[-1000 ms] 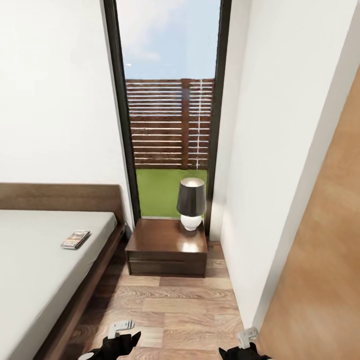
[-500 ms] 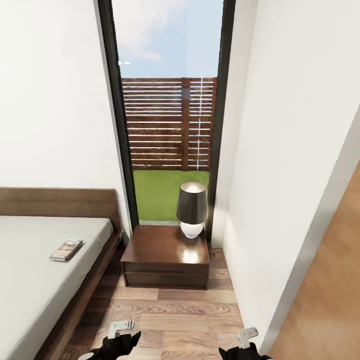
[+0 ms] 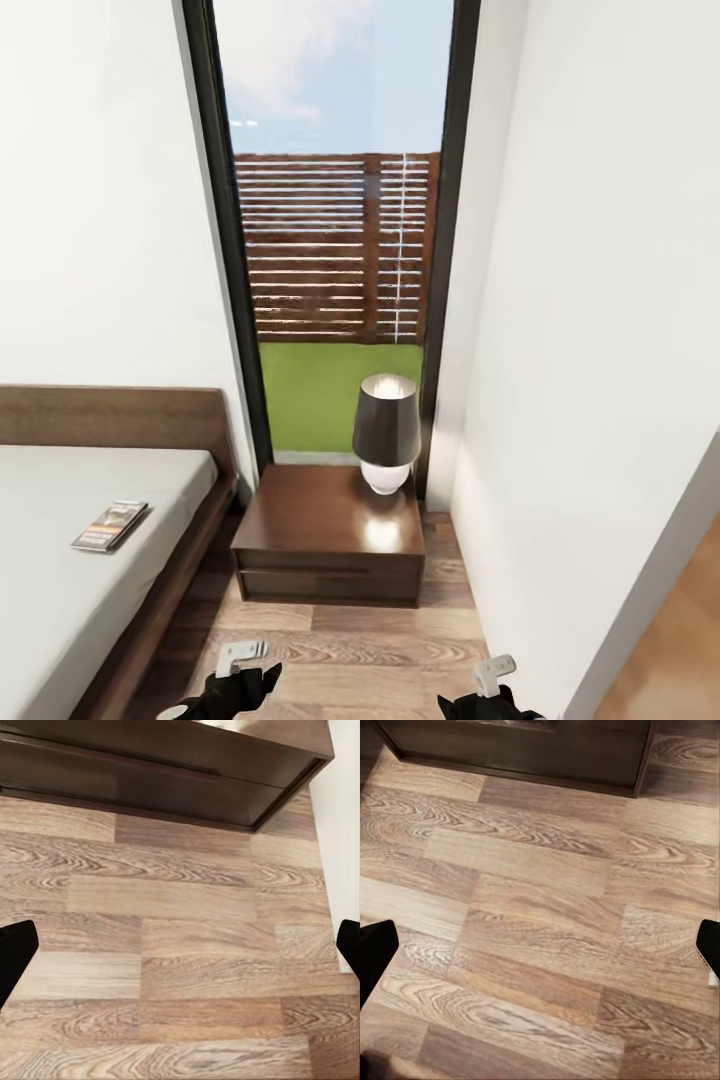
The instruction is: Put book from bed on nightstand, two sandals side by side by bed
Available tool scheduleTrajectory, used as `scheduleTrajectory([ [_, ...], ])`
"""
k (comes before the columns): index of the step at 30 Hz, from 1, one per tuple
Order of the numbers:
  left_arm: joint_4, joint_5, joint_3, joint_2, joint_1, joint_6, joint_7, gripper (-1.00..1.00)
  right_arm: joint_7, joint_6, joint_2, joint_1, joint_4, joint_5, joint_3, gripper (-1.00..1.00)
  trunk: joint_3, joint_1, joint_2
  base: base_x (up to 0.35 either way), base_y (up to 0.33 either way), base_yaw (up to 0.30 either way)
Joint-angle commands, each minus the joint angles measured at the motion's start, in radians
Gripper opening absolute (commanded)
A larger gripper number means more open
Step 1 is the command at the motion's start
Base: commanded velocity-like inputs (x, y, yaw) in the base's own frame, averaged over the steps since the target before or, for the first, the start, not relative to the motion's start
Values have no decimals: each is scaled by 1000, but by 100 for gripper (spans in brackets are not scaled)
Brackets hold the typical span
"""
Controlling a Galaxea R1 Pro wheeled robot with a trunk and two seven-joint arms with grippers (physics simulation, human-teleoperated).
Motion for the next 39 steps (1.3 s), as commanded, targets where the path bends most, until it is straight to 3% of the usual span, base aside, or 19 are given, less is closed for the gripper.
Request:
scheduleTrajectory([
  [1,1,-4,7,0,-1,-3,-4,100,1,-6,-1,-2,4,7,-8,100,-1,1,-1,318,0,0],
  [19,1,-4,7,0,-1,-3,-4,100,1,-6,-1,-2,4,7,-8,100,-1,1,-1,108,0,0],
  [30,1,-4,7,0,-1,-3,-4,100,1,-6,-1,-2,4,7,-8,100,-1,1,-1,290,0,0],
  [39,1,-5,7,0,-1,-3,-4,100,1,-6,0,-2,4,7,-8,100,-1,1,-1,51,0,0],
])
